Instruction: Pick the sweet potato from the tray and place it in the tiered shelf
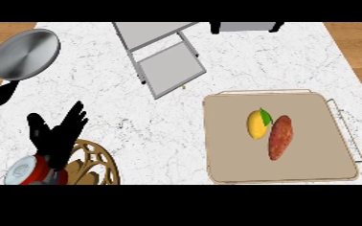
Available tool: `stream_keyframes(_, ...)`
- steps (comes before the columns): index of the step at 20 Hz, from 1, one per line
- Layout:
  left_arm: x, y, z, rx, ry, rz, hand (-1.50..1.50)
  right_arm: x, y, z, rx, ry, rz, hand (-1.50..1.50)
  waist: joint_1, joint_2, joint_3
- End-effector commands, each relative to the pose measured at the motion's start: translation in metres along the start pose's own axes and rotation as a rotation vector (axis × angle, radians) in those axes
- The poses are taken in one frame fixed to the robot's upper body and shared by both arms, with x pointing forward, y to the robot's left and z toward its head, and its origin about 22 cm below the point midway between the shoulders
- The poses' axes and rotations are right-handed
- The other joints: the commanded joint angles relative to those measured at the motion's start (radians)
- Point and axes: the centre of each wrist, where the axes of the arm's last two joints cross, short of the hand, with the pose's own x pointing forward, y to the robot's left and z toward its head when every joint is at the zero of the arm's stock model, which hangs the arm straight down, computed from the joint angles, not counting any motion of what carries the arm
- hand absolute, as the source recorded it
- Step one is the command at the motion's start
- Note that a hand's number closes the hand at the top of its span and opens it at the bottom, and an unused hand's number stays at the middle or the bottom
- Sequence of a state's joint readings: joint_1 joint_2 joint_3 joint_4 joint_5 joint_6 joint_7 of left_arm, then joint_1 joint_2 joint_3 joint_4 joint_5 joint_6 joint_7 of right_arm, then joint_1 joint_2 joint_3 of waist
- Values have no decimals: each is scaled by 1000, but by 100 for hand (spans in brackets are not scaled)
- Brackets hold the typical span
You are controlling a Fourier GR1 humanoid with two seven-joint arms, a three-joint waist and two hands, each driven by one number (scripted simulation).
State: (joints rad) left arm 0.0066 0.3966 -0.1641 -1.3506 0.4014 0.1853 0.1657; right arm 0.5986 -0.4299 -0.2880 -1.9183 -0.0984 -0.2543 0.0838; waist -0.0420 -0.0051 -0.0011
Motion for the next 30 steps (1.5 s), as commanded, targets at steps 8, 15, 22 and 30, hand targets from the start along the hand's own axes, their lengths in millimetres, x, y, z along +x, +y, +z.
stream_keyframes(8, 0, -29, -13, -42, 17, -15, 0, 103, 11, 30, 143, 145, 137, -150, 54, 12, -2)
stream_keyframes(15, 14, -19, -12, -51, 14, -20, 0, 137, 46, 6, 37, 275, 236, -150, 70, 11, -1)
stream_keyframes(22, 32, -21, -20, -59, 10, -26, 0, 132, 100, -29, 74, 399, 361, -150, 72, 11, 0)
stream_keyframes(30, 0, -21, -15, -52, 8, -19, 0, 142, 131, -34, 138, 460, 465, -150, 56, 7, 0)
